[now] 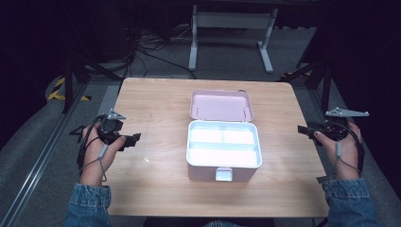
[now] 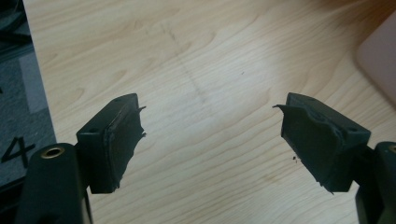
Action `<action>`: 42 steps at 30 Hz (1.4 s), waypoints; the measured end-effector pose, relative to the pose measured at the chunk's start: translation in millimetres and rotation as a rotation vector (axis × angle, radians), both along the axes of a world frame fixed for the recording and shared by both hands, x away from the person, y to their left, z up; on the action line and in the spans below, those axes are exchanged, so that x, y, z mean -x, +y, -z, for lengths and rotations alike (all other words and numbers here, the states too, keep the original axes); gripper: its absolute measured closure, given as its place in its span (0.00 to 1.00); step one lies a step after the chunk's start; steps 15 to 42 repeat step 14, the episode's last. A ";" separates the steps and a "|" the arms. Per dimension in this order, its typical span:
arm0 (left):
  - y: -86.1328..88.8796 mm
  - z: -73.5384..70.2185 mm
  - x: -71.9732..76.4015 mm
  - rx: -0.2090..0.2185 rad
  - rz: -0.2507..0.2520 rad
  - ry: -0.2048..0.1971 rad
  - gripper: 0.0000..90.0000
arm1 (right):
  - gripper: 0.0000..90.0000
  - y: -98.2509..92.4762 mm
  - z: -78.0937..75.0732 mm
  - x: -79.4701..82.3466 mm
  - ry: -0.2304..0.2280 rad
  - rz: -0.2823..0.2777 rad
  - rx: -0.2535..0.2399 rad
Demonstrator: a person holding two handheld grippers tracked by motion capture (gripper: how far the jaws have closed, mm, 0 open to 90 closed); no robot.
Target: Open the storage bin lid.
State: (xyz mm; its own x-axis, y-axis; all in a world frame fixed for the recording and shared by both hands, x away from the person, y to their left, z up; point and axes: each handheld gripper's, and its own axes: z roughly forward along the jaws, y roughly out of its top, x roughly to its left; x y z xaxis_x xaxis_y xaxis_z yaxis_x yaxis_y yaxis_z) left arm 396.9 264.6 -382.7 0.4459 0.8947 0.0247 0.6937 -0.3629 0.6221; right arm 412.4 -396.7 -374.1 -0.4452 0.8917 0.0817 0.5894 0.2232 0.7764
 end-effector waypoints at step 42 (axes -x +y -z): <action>-6.4 30.7 -7.2 -0.079 0.060 0.202 0.23 | 0.51 6.2 28.2 -13.7 0.151 -0.003 0.086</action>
